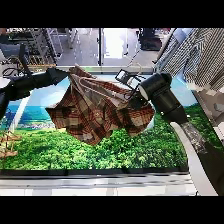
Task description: Fold the clothes and pants, and hang the long-sleeved shirts on hangers.
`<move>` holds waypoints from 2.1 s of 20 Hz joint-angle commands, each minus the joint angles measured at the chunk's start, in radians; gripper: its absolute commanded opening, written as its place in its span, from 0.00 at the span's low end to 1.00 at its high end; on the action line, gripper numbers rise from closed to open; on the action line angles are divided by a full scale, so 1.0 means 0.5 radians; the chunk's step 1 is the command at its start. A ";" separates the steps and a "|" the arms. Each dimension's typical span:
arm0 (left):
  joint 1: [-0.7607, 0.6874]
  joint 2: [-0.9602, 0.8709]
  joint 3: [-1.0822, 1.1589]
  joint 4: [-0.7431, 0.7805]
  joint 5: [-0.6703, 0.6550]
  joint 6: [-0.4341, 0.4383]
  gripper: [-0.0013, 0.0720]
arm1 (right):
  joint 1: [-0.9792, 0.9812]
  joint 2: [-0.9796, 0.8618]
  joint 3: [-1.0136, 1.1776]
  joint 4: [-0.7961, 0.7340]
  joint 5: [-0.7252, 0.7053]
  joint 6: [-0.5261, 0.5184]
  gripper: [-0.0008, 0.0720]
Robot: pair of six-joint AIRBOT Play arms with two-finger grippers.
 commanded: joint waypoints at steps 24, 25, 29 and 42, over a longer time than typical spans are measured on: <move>-1.014 0.130 0.002 1.284 0.259 -0.772 0.05 | 0.029 0.158 0.475 0.239 0.581 0.430 0.10; -1.013 0.131 0.002 1.283 0.289 -0.771 0.05 | 0.038 0.239 0.475 0.366 0.498 0.428 0.10; -1.023 0.134 0.002 1.240 0.240 -0.730 0.05 | 0.019 0.378 0.474 0.755 -0.085 0.439 0.10; -1.057 0.254 0.002 1.040 0.108 -0.575 0.73 | -0.043 0.629 0.148 0.092 -0.966 1.271 0.10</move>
